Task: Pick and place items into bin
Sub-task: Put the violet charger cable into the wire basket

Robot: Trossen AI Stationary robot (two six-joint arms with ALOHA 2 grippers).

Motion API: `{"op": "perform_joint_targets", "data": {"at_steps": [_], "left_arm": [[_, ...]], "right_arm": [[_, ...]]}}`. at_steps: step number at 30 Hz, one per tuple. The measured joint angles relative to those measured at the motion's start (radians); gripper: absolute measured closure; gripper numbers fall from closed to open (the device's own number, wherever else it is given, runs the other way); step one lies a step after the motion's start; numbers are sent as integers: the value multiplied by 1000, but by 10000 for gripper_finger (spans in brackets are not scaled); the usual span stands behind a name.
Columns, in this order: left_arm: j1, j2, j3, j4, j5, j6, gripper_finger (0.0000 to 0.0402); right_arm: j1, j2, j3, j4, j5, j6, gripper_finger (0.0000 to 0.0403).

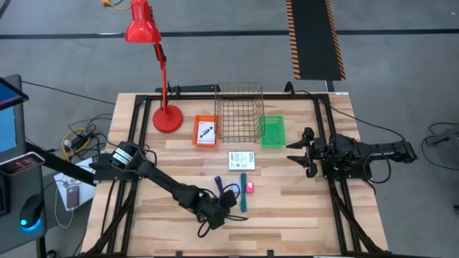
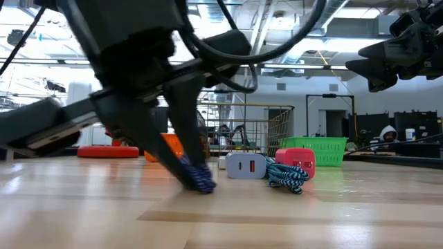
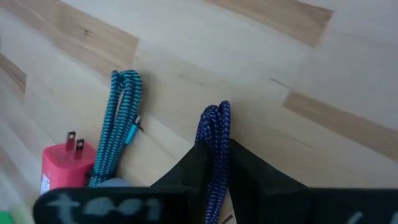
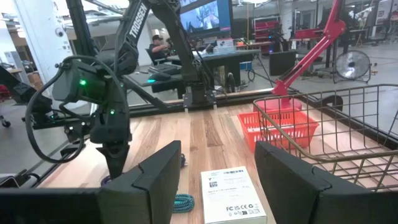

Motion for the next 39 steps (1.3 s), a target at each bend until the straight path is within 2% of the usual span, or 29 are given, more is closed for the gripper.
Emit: {"op": "perform_joint_targets", "data": {"at_steps": [7, 13, 28, 39], "left_arm": [[-49, -22, -3, -27, -82, -4, 388], [-71, -26, 13, -33, -164, 2, 379], [-113, -30, 34, -42, -426, 170, 385], [-112, -71, 36, -31, -480, 189, 386]], "right_arm": [[0, 0, 0, 0, 0, 0, 204], [0, 0, 0, 0, 0, 0, 204], [0, 0, 0, 0, 0, 0, 204], [0, 0, 0, 0, 0, 0, 204]]}}
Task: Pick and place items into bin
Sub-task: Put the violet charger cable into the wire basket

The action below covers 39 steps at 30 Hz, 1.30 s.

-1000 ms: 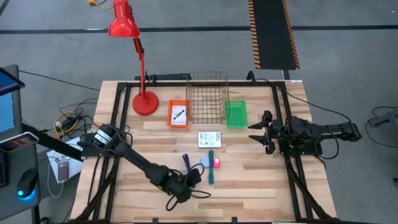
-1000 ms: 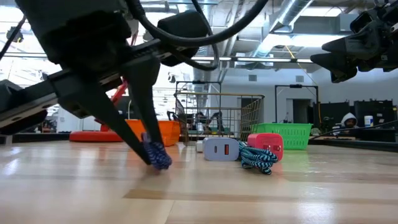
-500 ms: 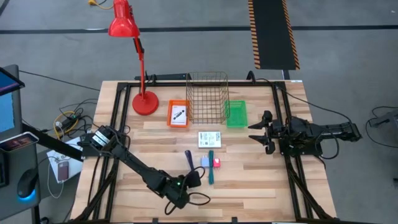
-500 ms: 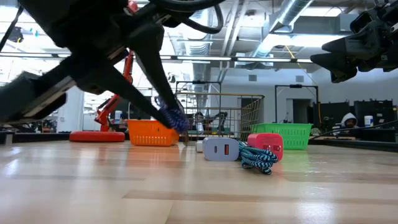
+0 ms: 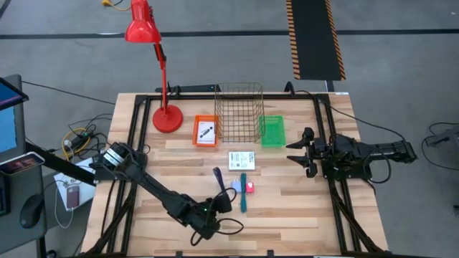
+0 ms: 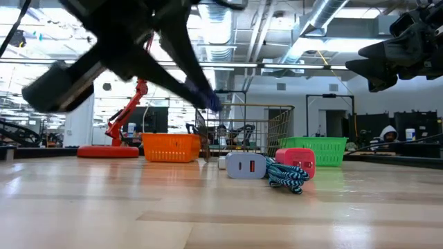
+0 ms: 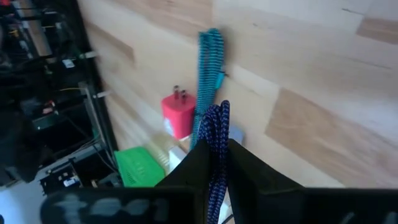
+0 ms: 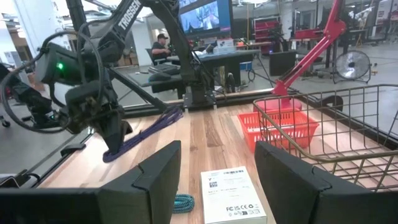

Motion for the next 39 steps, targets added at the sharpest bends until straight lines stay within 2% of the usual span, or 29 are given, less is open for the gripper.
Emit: {"op": "perform_joint_targets", "data": {"at_steps": [12, 18, 26, 33, 39], "left_arm": [[54, -174, 0, 7, -33, -28, 386], [132, -270, 0, 51, 11, -39, 386], [296, -370, 1, 170, 211, -36, 386], [471, -386, 1, 291, 429, -29, 386], [631, -386, 1, 384, 639, -138, 386]], "right_arm": [[0, 0, 0, 0, 0, 0, 204], [0, 0, 0, 0, 0, 0, 204], [0, 0, 0, 0, 0, 0, 204], [0, 0, 0, 0, 0, 0, 204], [0, 0, 0, 0, 0, 0, 204]]}}
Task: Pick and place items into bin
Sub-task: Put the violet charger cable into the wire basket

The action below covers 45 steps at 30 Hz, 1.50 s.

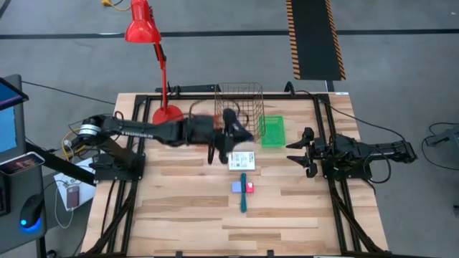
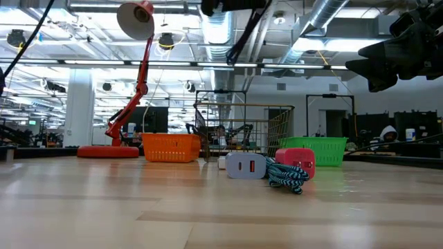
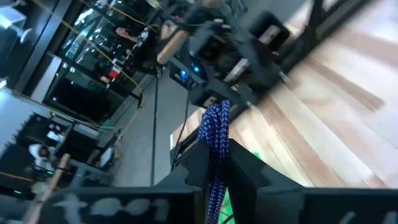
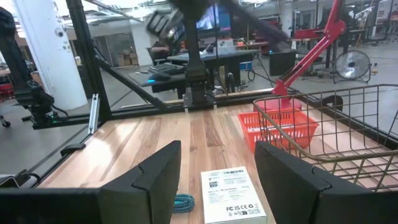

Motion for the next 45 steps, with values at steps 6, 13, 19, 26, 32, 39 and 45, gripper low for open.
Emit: {"op": "perform_joint_targets", "data": {"at_steps": [6, 13, 19, 26, 32, 39, 45], "left_arm": [[144, 1, 0, 27, 159, -122, 386], [242, 25, 2, -1, 210, -168, 386], [273, 62, 1, -27, 218, -179, 386], [276, 127, 0, 5, 219, -169, 386], [279, 145, -2, 8, 219, -169, 386], [279, 144, -1, 21, 219, -186, 366], [279, 144, -1, 19, 217, -210, 333]], "right_arm": [[0, 0, 0, 0, 0, 0, 204], [0, 0, 0, 0, 0, 0, 204], [0, 0, 0, 0, 0, 0, 204], [0, 0, 0, 0, 0, 0, 204], [0, 0, 0, -1, 0, 0, 204], [0, 0, 0, 0, 0, 0, 204], [0, 0, 0, 0, 0, 0, 204]]}}
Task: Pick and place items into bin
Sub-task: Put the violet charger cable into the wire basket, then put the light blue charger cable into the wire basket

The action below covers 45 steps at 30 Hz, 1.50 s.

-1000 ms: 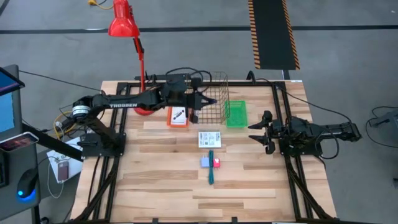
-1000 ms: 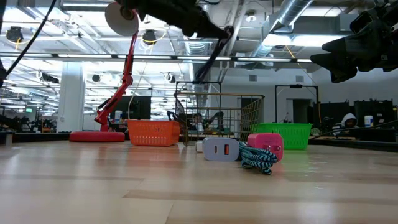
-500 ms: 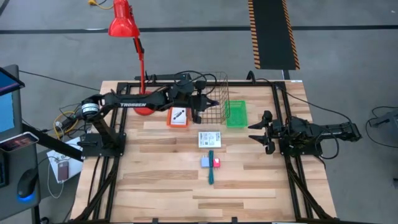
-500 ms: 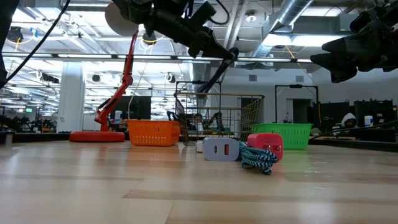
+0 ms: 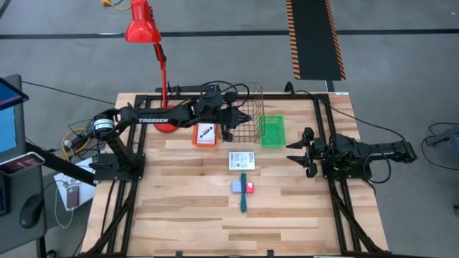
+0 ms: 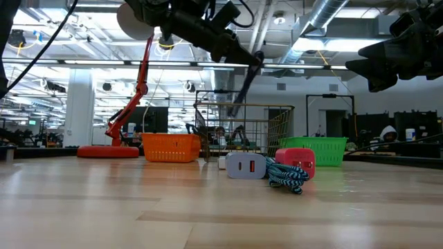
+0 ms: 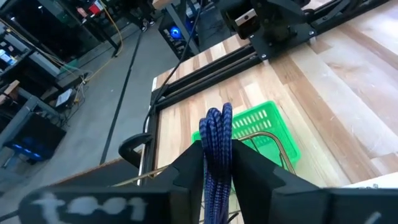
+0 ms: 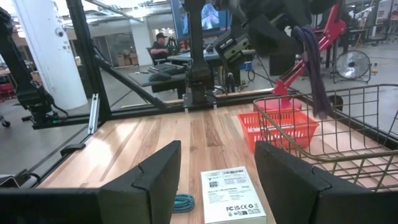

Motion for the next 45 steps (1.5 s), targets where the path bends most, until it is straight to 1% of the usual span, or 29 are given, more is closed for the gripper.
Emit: {"op": "perform_joint_targets", "data": {"at_steps": [6, 19, 25, 32, 35, 39, 45], "left_arm": [[0, 0, 0, -11, -28, -23, 313], [0, 0, 0, -38, -30, -47, 282], [0, 0, 0, -50, -31, -73, 273], [0, -1, 0, -114, -30, -77, 273], [-2, -1, 0, -151, 5, -93, 273], [-23, -1, 0, -218, 99, -94, 273], [-100, -1, 0, -304, 113, -53, 273]], "right_arm": [[0, 0, 0, 0, 0, 0, 204], [0, 0, 0, 0, 0, 0, 204], [0, 0, 0, 0, 0, 0, 204], [0, 0, 0, 0, 0, 0, 204], [0, 0, 0, 0, 0, 0, 204], [0, 0, 0, 0, 0, 0, 204], [0, 0, 0, 0, 0, 0, 204]]}}
